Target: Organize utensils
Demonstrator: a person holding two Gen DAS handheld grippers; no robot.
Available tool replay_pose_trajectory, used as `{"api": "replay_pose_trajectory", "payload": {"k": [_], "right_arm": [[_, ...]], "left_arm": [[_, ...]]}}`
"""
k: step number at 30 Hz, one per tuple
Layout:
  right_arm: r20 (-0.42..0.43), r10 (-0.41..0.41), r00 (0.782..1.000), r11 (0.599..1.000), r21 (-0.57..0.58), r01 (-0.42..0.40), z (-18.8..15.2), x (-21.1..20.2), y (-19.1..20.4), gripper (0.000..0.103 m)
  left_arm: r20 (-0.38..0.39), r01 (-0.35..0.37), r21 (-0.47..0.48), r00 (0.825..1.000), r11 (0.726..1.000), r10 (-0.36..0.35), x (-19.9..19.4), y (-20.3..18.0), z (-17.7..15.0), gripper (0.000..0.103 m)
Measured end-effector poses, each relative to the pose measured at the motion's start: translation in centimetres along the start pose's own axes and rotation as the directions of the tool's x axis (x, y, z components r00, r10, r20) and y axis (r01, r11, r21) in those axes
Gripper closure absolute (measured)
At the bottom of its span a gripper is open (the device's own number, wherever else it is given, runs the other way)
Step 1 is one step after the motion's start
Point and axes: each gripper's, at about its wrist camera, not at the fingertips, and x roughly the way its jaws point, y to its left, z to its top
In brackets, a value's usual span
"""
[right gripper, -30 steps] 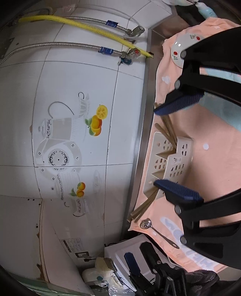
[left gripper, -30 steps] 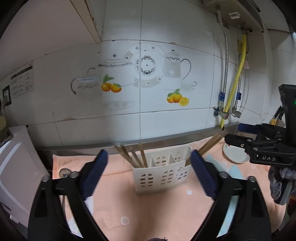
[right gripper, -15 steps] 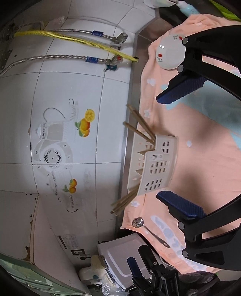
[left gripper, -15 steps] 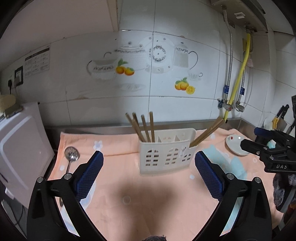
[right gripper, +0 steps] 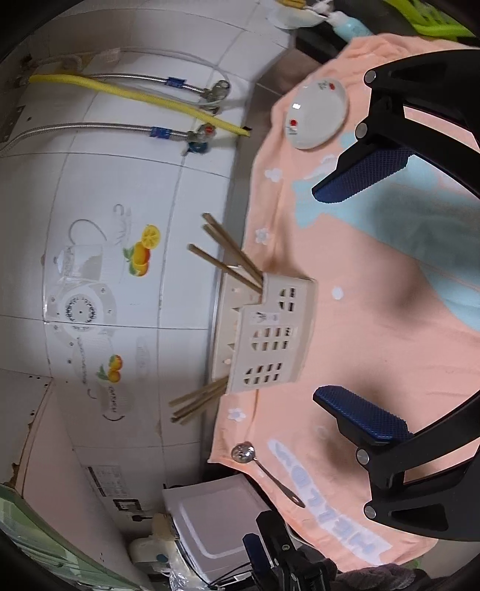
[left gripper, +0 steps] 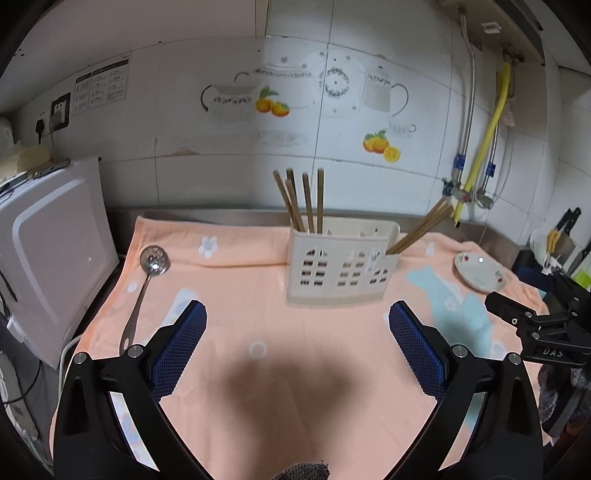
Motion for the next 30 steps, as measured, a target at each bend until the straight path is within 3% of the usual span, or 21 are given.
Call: {"api": "replay_pose_trajectory", "payload": {"k": [13,30], "right_arm": [[-0.037,0.008,0.999,0.999,0.038,-0.007,-3.0,-0.3,0.9,0.007],[-0.071,0.014,0.997,0.998,0.069,-0.009,-4.2,0.3,0.8,0.007]], "left_arm": [[-0.071,-0.001,-0.006,0.997,1.000,0.001,0.3,0.5,-3.0,0.005],[-0.100,0.013,0.014,0.995,1.000,-0.012,0.2,0.1,-4.1,0.005]]}}
